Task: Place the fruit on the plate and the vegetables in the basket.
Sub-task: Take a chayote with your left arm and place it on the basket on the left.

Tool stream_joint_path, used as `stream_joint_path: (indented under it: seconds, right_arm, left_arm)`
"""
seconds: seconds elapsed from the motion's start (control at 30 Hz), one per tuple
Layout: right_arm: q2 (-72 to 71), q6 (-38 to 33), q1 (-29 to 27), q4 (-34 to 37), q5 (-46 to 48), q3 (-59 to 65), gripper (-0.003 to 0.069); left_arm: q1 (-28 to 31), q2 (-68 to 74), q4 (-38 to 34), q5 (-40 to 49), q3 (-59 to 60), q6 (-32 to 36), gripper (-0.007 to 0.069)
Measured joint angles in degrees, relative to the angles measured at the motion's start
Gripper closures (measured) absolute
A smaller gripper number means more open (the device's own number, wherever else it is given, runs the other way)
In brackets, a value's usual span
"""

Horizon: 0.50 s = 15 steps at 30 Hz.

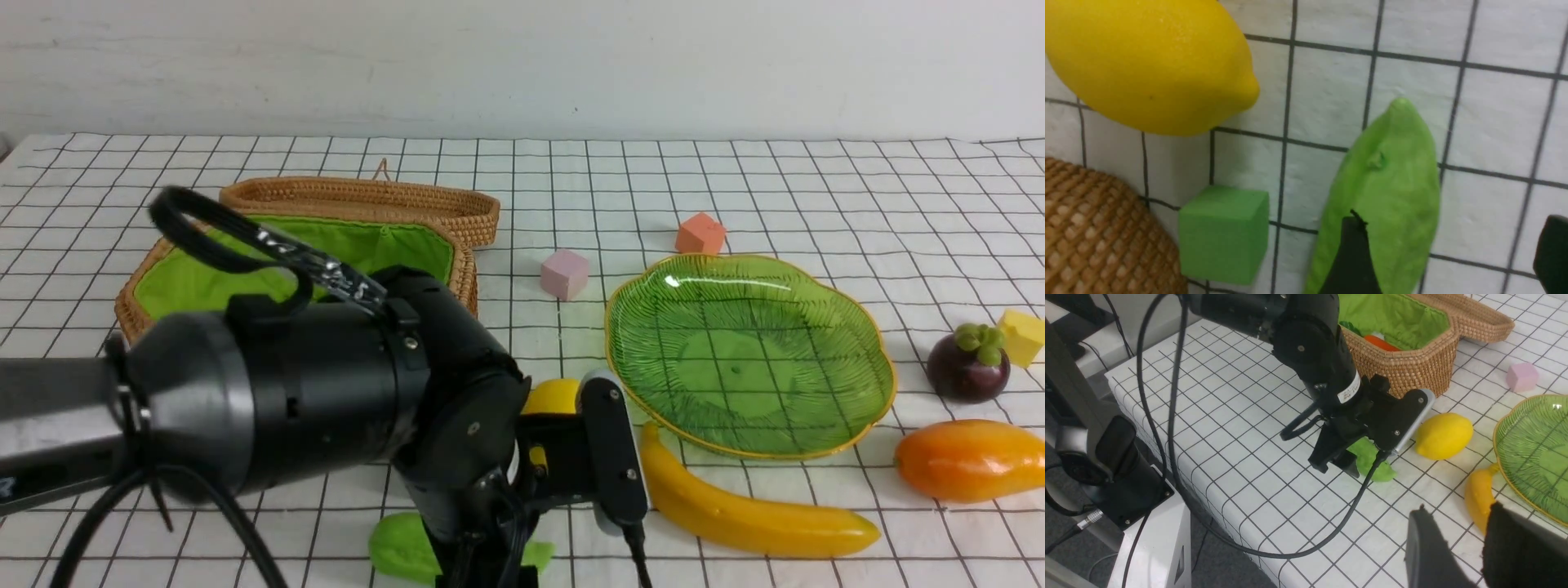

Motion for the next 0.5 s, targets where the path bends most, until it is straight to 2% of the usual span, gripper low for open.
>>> stream_joint_path:
  seconds: [0.3, 0.5]
  right_arm:
    - [0.0, 0.2, 0.0, 0.8, 0.0, 0.0, 0.0426]
    - [0.0, 0.2, 0.0, 0.9, 0.0, 0.0, 0.0424]
  left_arm:
    - [2.6, 7.7, 4.1, -2.7, 0.0, 0.6, 0.009]
    - [2.6, 9.0, 3.4, -3.2, 0.0, 0.6, 0.0188]
